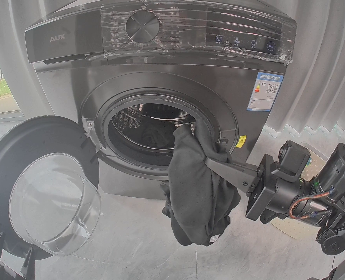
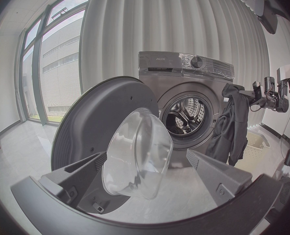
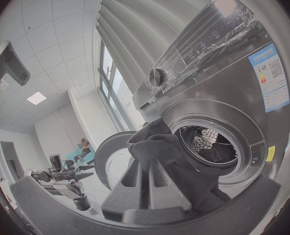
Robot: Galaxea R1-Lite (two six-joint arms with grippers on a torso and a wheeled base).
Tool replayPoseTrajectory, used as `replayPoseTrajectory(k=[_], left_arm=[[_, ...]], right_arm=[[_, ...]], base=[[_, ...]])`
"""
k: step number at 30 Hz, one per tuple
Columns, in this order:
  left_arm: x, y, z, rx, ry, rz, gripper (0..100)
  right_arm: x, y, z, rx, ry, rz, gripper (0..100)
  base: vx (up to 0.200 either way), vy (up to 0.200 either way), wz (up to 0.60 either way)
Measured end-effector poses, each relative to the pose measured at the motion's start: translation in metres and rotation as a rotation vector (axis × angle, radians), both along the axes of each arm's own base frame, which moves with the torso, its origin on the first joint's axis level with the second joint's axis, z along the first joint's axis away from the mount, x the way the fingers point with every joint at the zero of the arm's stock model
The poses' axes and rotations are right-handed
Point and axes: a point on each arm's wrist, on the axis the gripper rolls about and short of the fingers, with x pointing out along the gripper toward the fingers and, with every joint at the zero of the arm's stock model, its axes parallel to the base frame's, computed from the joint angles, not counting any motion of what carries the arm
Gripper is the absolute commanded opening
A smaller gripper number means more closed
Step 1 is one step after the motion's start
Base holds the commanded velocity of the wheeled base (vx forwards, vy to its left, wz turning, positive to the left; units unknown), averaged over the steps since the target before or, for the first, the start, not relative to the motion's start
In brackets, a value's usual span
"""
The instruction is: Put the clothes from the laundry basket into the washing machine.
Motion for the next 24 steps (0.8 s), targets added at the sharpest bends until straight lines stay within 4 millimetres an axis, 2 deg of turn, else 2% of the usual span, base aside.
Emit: replayPoseTrajectory(k=[3, 10, 19, 22, 24], left_arm=[[0.000, 0.000, 0.000, 0.002, 0.000, -0.002, 100], [0.000, 0.000, 0.000, 0.011, 0.000, -0.008, 100], [0.000, -0.001, 0.002, 0.030, -0.021, -0.051, 100], [-0.003, -0.001, 0.014, 0.023, -0.070, -0.057, 100], [-0.007, -0.001, 0.031, 0.019, -0.115, -0.068, 100]], right_arm=[[0.002, -0.001, -0.003, -0.011, 0.007, -0.052, 0], [0.011, 0.000, -0.004, 0.025, 0.038, -0.292, 0], [0.016, 0.006, -0.001, 0.040, 0.042, -0.327, 0], [0.016, 0.006, -0.001, 0.041, 0.041, -0.325, 0], [0.015, 0.007, -0.001, 0.043, 0.041, -0.323, 0]], base=[[0.000, 0.000, 0.00], [0.000, 0.000, 0.00], [0.000, 0.000, 0.00], [0.000, 0.000, 0.00], [0.000, 0.000, 0.00]])
